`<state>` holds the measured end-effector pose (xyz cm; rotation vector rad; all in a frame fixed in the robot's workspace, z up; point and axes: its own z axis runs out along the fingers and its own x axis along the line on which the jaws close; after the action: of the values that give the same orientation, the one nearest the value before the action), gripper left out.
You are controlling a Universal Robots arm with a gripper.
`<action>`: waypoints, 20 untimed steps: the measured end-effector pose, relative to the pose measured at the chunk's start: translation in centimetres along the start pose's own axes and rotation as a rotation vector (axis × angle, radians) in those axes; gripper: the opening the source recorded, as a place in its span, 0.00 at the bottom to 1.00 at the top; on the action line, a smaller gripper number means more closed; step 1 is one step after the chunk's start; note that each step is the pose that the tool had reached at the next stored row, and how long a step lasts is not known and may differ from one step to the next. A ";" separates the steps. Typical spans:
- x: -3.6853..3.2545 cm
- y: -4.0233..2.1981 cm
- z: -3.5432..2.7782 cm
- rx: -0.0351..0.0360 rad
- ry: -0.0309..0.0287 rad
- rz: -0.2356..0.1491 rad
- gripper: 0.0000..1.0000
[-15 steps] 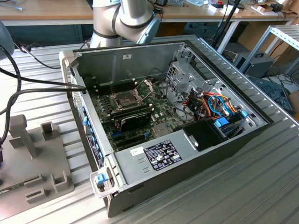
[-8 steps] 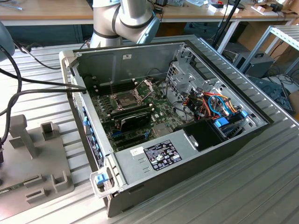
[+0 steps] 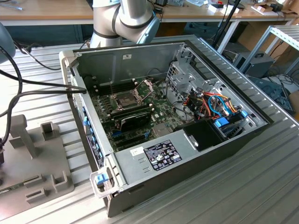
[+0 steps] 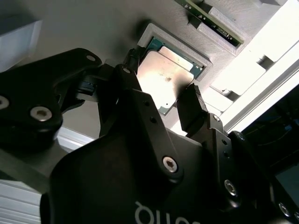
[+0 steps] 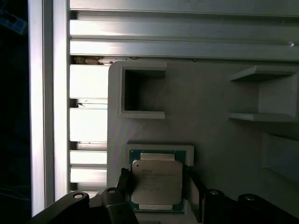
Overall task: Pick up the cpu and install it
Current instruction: 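Pick up the cpu and move it towards the insertion slot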
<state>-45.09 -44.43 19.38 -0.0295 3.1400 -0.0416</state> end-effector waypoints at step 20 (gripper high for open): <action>0.00 0.01 0.39 0.0000 -0.0001 0.000 0.60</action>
<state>-45.09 -44.43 18.99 -0.0296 3.1399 -0.0416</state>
